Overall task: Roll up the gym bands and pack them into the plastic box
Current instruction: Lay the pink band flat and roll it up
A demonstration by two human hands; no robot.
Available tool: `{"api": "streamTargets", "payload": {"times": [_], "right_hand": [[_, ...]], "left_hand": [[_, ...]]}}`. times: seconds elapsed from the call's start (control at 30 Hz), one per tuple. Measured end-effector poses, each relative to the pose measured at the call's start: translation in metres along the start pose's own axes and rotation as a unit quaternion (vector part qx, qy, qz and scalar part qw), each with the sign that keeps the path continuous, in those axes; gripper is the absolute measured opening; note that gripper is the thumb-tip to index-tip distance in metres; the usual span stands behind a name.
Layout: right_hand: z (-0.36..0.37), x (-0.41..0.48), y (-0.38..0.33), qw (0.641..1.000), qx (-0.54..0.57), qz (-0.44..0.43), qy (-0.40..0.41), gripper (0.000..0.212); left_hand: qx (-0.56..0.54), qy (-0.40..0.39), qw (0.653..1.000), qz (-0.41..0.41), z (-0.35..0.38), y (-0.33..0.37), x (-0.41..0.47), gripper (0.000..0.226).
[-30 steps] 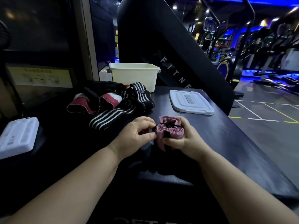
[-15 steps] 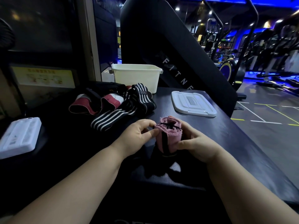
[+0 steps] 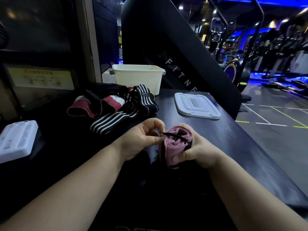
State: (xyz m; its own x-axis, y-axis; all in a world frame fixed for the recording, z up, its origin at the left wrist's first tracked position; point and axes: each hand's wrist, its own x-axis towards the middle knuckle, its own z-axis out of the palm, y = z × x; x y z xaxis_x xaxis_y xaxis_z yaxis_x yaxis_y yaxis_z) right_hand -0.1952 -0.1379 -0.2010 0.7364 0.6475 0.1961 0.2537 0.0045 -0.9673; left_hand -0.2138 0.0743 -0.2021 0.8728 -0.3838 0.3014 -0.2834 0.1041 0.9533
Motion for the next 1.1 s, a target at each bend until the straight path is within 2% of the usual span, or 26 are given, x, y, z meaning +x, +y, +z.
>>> {"api": "streamTargets", "payload": {"times": [0.17, 0.23, 0.37, 0.5, 0.6, 0.7, 0.8, 0.9, 1.0, 1.1], "right_hand": [[0.000, 0.002, 0.001, 1.000, 0.021, 0.012, -0.012, 0.076], [0.001, 0.005, -0.001, 0.999, 0.026, 0.002, -0.031, 0.070], [0.002, 0.006, -0.004, 0.998, 0.037, -0.006, -0.053, 0.067], [0.004, 0.006, -0.006, 0.997, 0.039, -0.016, -0.064, 0.060], [0.004, 0.006, -0.006, 0.997, 0.033, -0.022, -0.061, 0.061], [0.004, 0.006, -0.004, 0.998, 0.038, -0.022, -0.053, 0.060], [0.004, 0.005, -0.002, 0.998, 0.053, -0.019, -0.037, 0.054], [0.004, 0.005, 0.002, 0.999, 0.049, -0.015, -0.007, 0.058], [0.003, 0.004, 0.006, 0.999, 0.051, -0.002, 0.009, 0.072], [0.002, 0.004, 0.007, 0.998, 0.056, 0.006, 0.011, 0.072]], "left_hand": [[0.055, -0.048, 0.997, -0.032, -0.007, 0.011, 0.003, 0.014], [0.130, -0.066, 0.989, -0.040, -0.012, 0.019, 0.006, 0.012], [0.280, -0.099, 0.953, -0.063, -0.017, 0.033, 0.011, 0.030], [0.362, -0.109, 0.925, -0.029, -0.018, 0.039, 0.014, 0.008], [0.367, -0.118, 0.923, -0.024, -0.016, 0.041, 0.015, 0.012], [0.321, -0.113, 0.939, -0.043, -0.013, 0.037, 0.014, 0.015], [0.187, -0.092, 0.975, -0.075, -0.011, 0.027, 0.007, 0.011], [0.069, -0.078, 0.990, -0.099, -0.010, 0.018, -0.002, 0.017], [-0.011, -0.087, 0.989, -0.115, -0.010, 0.011, -0.008, 0.041], [-0.067, -0.106, 0.985, -0.122, -0.010, 0.009, -0.010, 0.064]]}}
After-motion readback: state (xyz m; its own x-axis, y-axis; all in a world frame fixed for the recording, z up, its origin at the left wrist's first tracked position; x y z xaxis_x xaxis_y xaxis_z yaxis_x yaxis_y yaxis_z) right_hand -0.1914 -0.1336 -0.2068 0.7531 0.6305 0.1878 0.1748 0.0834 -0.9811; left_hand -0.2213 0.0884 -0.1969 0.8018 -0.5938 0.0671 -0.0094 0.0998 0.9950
